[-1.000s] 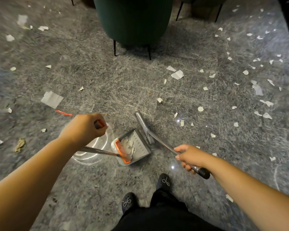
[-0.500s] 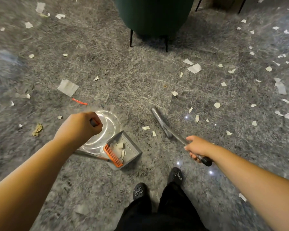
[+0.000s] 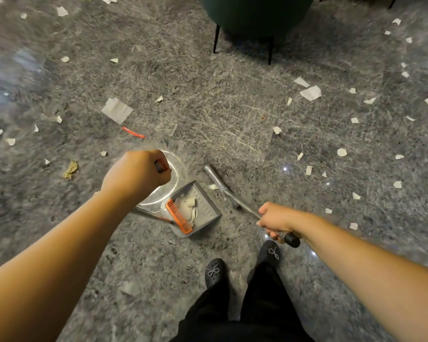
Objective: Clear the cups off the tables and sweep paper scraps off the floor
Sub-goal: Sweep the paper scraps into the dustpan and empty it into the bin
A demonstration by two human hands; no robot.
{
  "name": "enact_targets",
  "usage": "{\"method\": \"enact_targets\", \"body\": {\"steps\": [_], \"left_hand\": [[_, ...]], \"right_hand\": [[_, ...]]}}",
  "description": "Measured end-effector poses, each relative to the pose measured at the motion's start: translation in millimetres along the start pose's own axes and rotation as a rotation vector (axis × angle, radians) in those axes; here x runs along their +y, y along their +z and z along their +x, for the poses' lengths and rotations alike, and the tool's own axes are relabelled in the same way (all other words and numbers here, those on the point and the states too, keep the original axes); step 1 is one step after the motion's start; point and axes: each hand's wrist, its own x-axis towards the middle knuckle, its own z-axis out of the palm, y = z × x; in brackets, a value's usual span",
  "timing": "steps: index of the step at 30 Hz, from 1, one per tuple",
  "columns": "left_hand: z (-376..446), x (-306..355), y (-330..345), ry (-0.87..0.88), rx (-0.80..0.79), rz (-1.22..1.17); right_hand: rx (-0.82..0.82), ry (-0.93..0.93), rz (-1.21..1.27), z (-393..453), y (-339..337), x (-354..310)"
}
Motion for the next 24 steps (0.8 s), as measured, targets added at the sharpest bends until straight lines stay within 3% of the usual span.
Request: {"method": "enact_targets", "body": {"steps": [11,24], "left_hand": [[-27,-13,-8,0.019,-0.006,-0.038],[-14,85,-10,0.411,-0.057,-0.033]], "right_hand": [[-0.058,-0.039,0.165,-39,40,33],[0.243,0.023,0.650,-95,36,108]]}}
